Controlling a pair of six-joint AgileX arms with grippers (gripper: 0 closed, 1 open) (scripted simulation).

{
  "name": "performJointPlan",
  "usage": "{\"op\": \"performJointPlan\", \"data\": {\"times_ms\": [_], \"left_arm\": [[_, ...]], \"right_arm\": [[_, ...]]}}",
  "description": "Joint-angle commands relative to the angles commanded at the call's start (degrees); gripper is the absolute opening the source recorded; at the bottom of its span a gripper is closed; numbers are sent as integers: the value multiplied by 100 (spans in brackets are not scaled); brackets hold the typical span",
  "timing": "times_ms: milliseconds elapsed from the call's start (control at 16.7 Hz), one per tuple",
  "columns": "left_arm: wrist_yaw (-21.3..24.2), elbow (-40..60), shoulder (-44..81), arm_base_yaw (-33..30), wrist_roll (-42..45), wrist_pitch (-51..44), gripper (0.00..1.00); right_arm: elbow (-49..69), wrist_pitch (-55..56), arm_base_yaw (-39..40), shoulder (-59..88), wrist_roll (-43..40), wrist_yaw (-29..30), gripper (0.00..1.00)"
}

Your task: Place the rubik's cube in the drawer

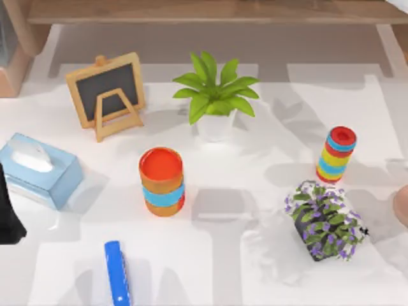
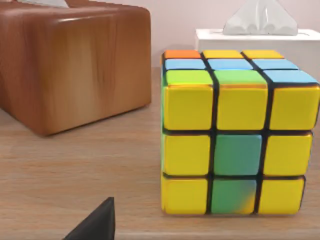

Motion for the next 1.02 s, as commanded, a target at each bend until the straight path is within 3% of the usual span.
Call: {"op": "performJointPlan", "data": {"times_ms": [240, 780, 1020], "left_arm": [[0, 0, 0, 0, 0, 0, 100], [0, 0, 0, 0, 0, 0, 100], [0, 0, 0, 0, 0, 0, 100]], "right_arm": [[64, -45, -42, 24, 1, -34, 100], [1642, -498, -352, 1094, -21, -336, 100], [1802, -486, -379, 1304, -12, -359, 100]]}}
